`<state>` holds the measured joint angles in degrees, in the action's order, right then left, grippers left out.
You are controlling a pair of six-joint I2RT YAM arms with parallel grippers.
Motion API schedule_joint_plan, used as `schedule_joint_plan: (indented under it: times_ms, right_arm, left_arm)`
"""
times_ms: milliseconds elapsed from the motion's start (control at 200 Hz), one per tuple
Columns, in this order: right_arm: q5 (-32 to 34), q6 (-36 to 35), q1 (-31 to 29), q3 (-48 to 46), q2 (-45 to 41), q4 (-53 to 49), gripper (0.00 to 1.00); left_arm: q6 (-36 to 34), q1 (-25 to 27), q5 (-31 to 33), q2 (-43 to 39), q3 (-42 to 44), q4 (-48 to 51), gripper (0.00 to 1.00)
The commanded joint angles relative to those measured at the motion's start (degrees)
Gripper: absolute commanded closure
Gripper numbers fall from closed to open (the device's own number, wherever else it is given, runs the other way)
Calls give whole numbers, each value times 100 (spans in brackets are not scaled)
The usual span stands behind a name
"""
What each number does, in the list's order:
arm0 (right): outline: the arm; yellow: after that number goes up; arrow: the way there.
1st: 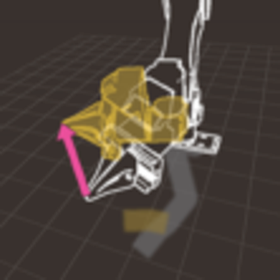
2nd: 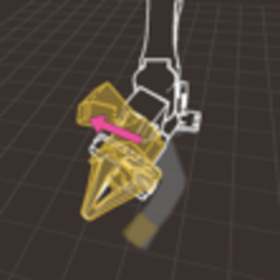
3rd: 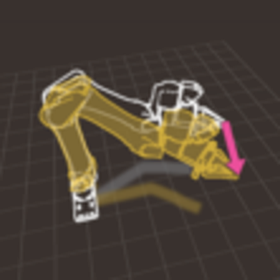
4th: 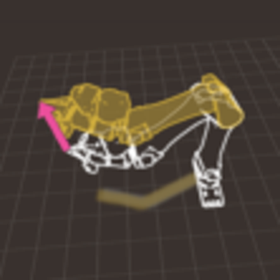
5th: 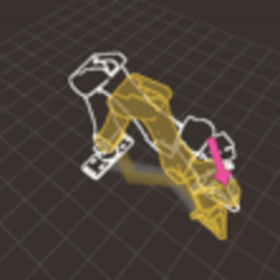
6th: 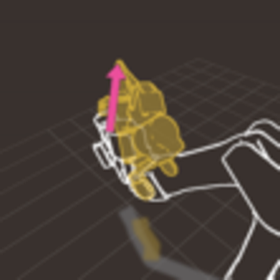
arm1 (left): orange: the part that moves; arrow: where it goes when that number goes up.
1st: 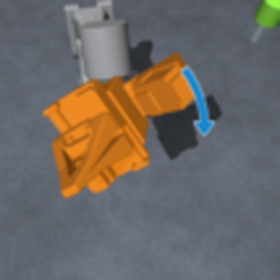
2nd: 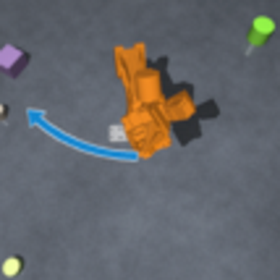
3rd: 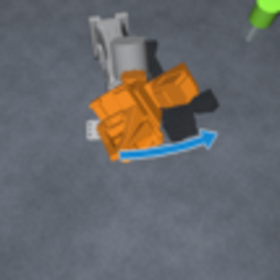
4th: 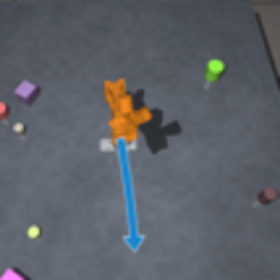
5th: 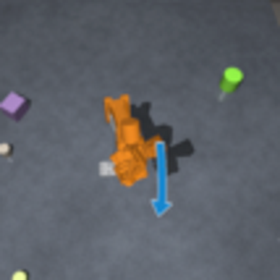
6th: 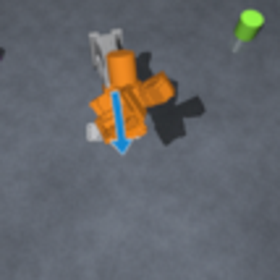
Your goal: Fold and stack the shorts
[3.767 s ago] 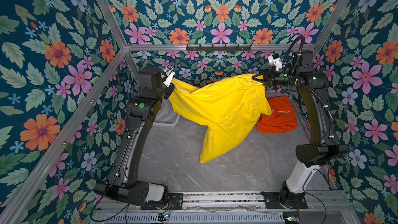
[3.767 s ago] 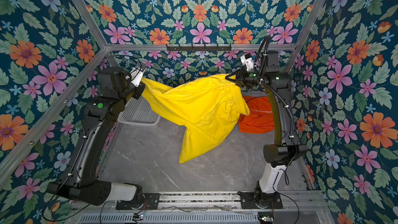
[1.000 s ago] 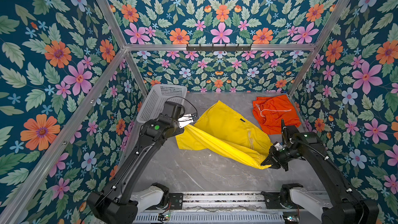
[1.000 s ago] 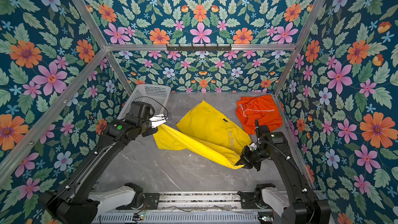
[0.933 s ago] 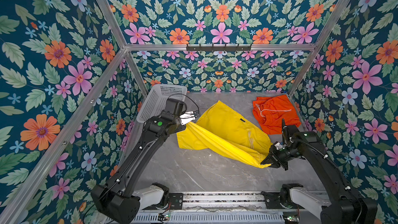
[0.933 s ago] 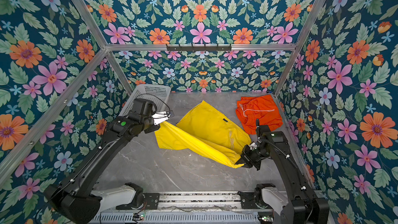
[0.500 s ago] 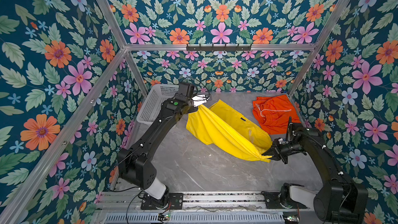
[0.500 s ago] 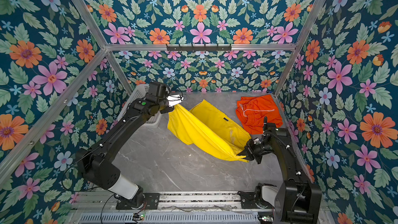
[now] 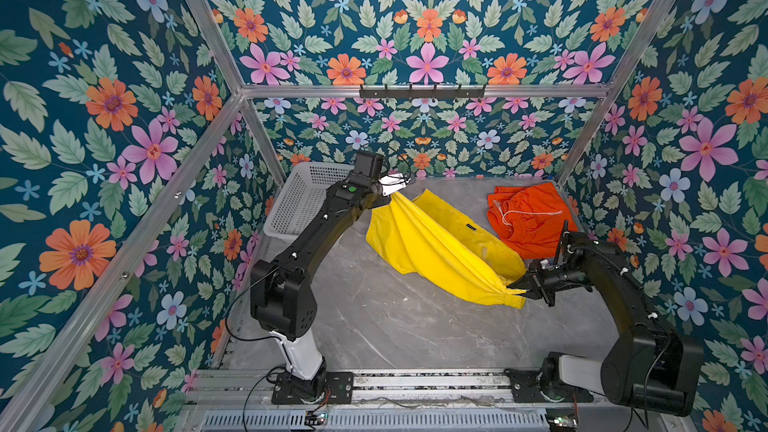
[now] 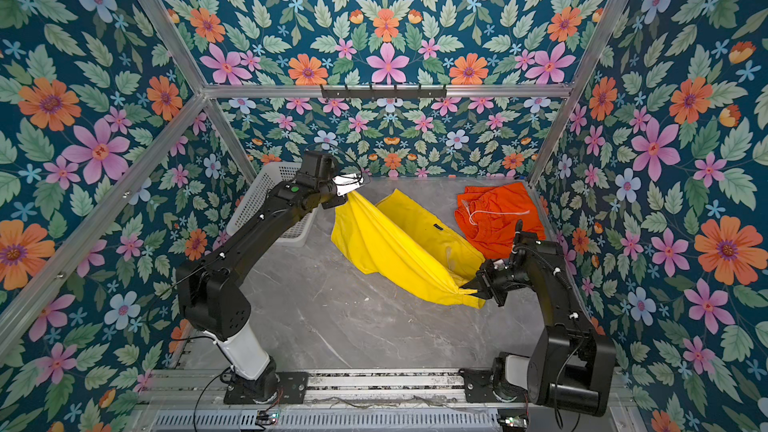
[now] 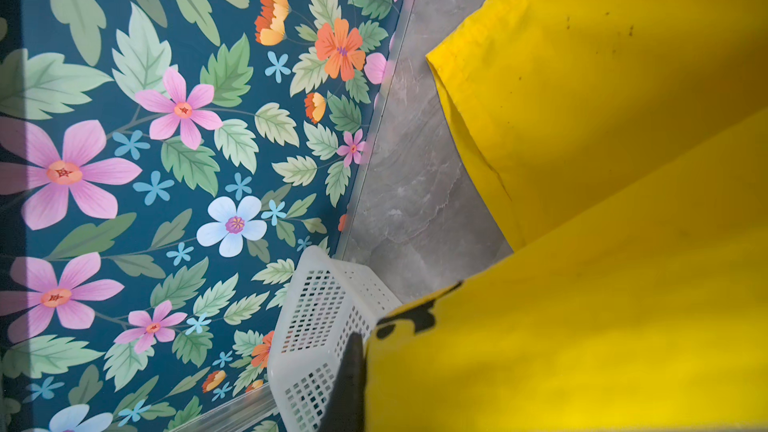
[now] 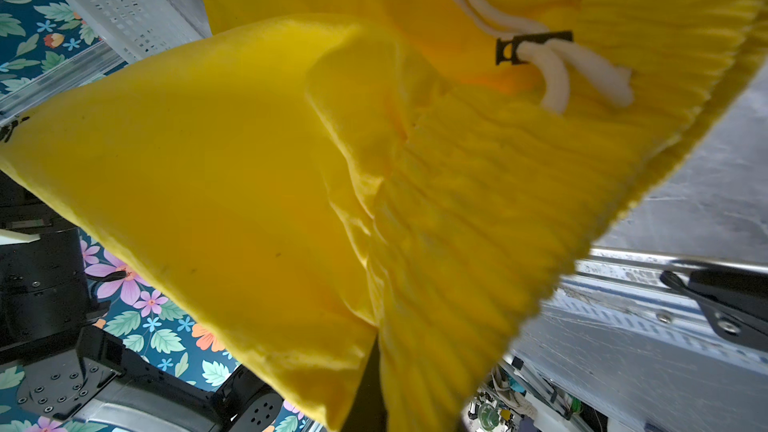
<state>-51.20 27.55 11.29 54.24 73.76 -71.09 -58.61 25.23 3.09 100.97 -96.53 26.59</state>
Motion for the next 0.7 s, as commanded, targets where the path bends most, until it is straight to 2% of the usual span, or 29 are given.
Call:
schedule_joint_plan:
  times_ms: [0, 515, 695]
  right_arm:
    - [-73, -254, 74, 19, 132, -39, 100]
    - [-293, -513, 702, -342, 521, 224, 100]
    - [-488, -204, 837, -652, 642, 851, 100]
  left_arm:
    - [205, -19, -25, 158, -156, -436, 100]
    - [552, 47, -588, 1650, -1173, -839, 100]
    - [787, 148, -664, 2230, -1491, -1069, 100]
